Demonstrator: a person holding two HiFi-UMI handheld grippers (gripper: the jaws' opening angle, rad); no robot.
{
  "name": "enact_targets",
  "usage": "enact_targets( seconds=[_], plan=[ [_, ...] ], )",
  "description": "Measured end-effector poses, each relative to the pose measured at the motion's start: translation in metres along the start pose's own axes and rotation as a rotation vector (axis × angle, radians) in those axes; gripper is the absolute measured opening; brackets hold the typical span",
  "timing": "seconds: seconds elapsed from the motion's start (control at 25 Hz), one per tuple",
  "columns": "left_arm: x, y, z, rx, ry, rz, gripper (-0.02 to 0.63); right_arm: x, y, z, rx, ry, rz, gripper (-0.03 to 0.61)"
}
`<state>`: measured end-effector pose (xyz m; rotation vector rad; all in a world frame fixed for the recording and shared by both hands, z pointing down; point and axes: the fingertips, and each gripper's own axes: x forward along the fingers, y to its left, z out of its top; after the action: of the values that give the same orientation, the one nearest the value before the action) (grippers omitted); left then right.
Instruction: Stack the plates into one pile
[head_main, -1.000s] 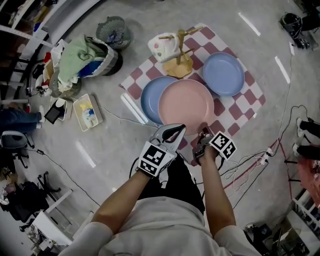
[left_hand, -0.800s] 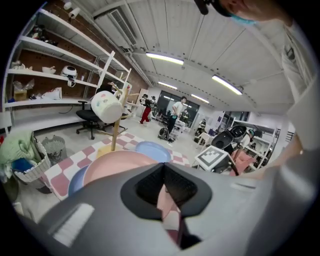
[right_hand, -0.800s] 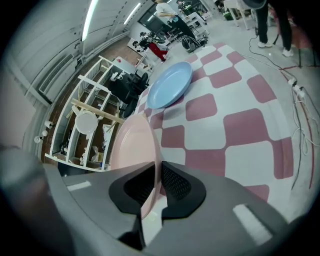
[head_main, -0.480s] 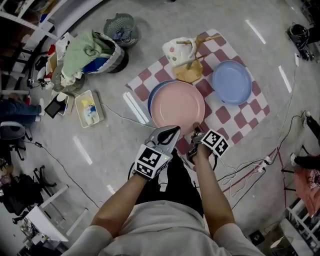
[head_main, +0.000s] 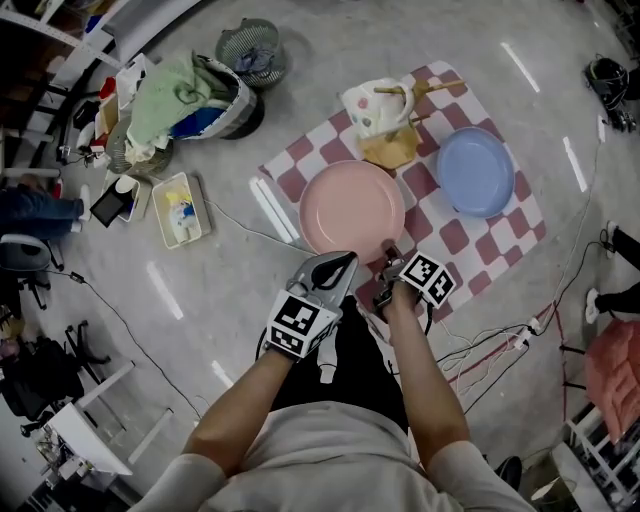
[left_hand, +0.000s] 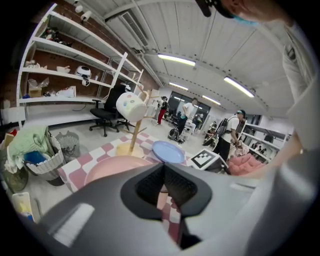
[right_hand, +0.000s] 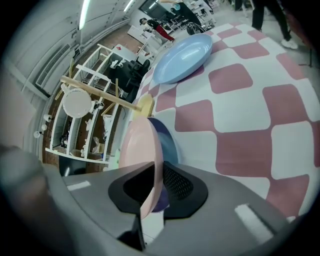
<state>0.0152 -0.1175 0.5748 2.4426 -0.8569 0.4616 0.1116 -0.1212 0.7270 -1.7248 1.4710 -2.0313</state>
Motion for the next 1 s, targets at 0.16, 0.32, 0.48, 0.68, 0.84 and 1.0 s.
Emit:
enact_targets(
  seconds=[0.16,0.32,0.48,0.68,0.84,1.0],
  plan=[
    [-0.001,0.002,0.002,-0.008,0.002,0.005,0.006,0.005,-0.005,-0.003,-0.062,0.066,-0.043,0.046],
    [0.002,0.002,0.001,-0.011,0.005,0.002,0.006,0.006,-0.009,-0.003,-0.259,0.128,-0.137,0.048],
    [0.008,0.001,0.001,-0.007,0.011,-0.004,0.006,0.006,-0.008,-0.002,-0.442,0.17,-0.221,0.061],
    [0.016,-0.004,0.004,0.003,0.017,-0.02,0.006,-0.003,-0.01,0.005,-0.515,0.155,-0.242,0.087],
    [0.027,-0.015,0.005,0.006,0.031,-0.046,0.006,-0.014,-0.01,0.013,-0.462,0.123,-0.198,0.086],
    [0.045,-0.031,0.004,0.016,0.061,-0.086,0.006,-0.029,-0.009,0.023,-0.417,0.084,-0.156,0.081]
  ],
)
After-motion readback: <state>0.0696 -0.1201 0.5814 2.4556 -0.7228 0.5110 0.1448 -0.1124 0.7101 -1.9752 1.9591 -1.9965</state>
